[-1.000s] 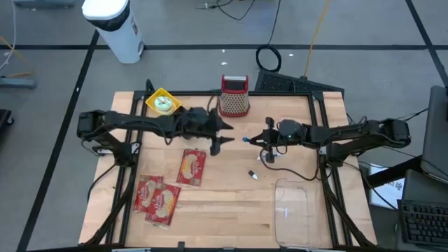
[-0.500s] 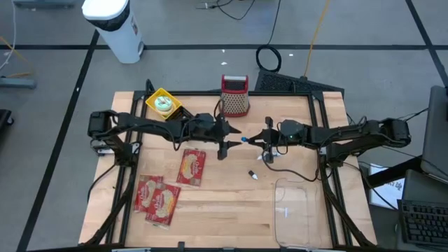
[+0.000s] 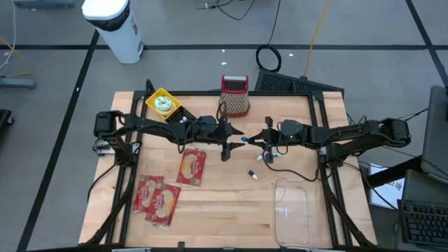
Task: Pick & Place Food Item
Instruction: Put the blue food coloring bottle into the black bin
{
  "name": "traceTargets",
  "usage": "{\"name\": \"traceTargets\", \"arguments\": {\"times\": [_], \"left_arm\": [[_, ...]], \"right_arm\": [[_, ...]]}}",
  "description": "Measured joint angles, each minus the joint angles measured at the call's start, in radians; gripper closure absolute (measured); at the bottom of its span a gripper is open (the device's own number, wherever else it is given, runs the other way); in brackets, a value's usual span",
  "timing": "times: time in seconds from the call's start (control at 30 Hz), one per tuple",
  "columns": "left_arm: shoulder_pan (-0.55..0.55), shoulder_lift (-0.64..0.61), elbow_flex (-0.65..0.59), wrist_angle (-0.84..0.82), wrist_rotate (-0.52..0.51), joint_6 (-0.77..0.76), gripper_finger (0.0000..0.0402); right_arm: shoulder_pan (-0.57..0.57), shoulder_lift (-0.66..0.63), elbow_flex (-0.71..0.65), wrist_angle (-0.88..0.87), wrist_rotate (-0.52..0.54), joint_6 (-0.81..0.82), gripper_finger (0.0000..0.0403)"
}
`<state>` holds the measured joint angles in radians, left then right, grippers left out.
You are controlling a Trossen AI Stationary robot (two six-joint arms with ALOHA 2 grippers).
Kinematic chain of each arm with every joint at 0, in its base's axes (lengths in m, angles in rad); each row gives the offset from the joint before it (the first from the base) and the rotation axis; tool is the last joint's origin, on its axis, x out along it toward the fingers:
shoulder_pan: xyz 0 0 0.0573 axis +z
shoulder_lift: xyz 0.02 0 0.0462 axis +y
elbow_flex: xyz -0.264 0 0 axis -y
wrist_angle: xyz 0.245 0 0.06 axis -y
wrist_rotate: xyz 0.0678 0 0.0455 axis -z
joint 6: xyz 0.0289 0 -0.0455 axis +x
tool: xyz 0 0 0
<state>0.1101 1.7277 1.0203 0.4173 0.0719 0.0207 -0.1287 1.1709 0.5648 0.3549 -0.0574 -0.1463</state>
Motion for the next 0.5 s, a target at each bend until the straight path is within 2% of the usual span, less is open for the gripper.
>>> {"name": "traceTargets", "arguments": {"times": [0.27,0.5], "left_arm": [[0.007,-0.001,0.016,-0.01,-0.001,-0.001,0.0183],[0.009,0.064,0.198,-0.26,-0.003,0.025,0.0183]], "right_arm": [[0.0,0.0,0.0,0.0,0.0,0.002,0.0358],[0.0,0.0,0.0,-0.003,0.0,0.001,0.0358]]}}
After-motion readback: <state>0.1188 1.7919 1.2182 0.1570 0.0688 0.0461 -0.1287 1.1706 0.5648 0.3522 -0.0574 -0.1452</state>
